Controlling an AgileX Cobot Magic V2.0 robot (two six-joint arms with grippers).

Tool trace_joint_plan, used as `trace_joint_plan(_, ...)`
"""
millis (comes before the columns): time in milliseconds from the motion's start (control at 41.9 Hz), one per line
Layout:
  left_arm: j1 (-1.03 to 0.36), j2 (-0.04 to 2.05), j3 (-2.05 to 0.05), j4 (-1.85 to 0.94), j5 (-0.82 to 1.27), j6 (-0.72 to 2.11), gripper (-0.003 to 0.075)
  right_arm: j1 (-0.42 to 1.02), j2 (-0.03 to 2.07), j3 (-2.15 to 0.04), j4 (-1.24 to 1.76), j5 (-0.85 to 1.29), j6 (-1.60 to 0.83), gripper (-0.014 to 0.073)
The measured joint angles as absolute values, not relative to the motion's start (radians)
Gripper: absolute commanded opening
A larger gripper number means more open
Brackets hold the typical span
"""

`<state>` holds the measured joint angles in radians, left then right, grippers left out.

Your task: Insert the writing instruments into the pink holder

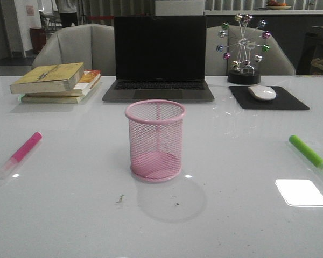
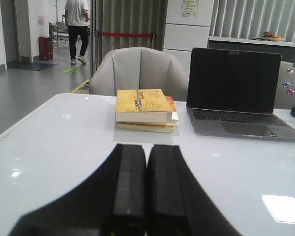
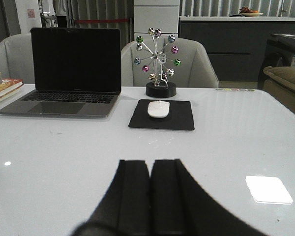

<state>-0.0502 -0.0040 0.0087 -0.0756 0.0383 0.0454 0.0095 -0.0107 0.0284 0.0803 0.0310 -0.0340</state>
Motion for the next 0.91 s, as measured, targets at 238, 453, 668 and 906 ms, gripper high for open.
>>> trace_joint_plan(238, -0.050, -0.004, 0.009, -0.076, 0.038, 0.045, 0.0093, 0.010, -0.011, 0.028, 0.080, 0.031, -0.034, 0.0058)
trace_joint_plan(453, -0.050, -0.004, 0.009, -0.076, 0.038, 0.045, 0.0093, 0.010, -0.011, 0.028, 0.080, 0.031, -0.034, 0.0058)
trace_joint_plan(668, -0.050, -0.004, 0.009, -0.076, 0.026, 0.045, 0.0093, 0.010, -0.011, 0.028, 0.080, 0.029, -0.034, 0.0058)
trace_joint_plan(906, -0.050, -0.004, -0.040, -0.076, -0.036, 0.045, 0.0093, 0.010, -0.011, -0.014, 0.081, 0.000, -0.034, 0.0058)
